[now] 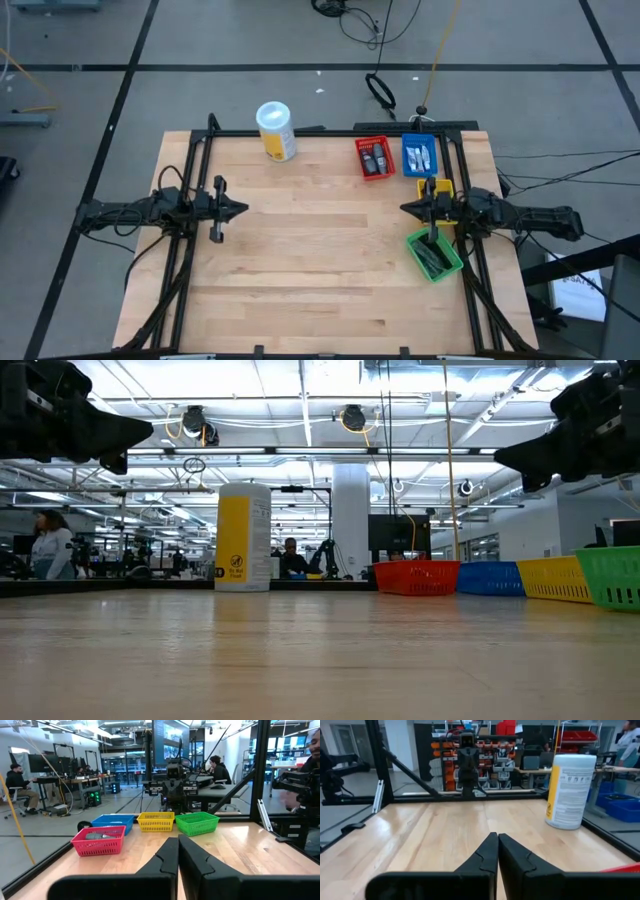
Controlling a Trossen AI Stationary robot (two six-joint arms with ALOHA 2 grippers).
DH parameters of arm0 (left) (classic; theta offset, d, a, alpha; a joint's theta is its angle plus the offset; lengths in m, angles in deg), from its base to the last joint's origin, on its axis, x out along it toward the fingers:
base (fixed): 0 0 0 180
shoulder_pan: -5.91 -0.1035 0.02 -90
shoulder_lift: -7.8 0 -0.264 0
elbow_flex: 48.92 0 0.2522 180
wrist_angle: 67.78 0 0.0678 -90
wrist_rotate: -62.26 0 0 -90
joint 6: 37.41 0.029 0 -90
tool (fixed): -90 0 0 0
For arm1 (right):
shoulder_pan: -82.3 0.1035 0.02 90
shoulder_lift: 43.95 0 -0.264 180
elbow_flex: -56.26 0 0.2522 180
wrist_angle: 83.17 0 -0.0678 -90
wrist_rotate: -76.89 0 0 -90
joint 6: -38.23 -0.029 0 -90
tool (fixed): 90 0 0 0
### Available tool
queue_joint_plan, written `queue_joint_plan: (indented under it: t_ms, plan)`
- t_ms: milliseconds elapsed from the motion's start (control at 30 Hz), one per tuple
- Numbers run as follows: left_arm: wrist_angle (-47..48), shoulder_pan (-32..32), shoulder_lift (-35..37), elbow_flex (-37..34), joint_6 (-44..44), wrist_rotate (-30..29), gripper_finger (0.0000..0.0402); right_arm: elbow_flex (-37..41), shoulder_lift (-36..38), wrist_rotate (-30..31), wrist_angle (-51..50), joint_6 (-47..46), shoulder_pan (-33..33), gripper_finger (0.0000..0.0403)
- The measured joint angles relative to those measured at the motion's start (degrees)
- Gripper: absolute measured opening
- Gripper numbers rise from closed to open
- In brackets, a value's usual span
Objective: Pick & Place Travel size toiletries
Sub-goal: Return to Home Position
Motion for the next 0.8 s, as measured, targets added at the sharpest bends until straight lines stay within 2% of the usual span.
queue_joint_plan:
  t_ms: [233, 633, 800]
  plan:
    - [0.0, 0.0, 0.0, 0.0, 0.0, 0.0, 0.0028, 0.0, -0.5, 0.0, 0.6, -0.2, 0.0, 0.0004]
    - [0.0, 0.0, 0.0, 0.0, 0.0, 0.0, 0.0002, 0.0, -0.5, 0.1, 0.9, -0.2, 0.0, 0.0004]
    - [0.0, 0.0, 0.0, 0.0, 0.0, 0.0, 0.0014, 0.0, -0.5, 0.1, 0.9, -0.2, 0.0, 0.0004]
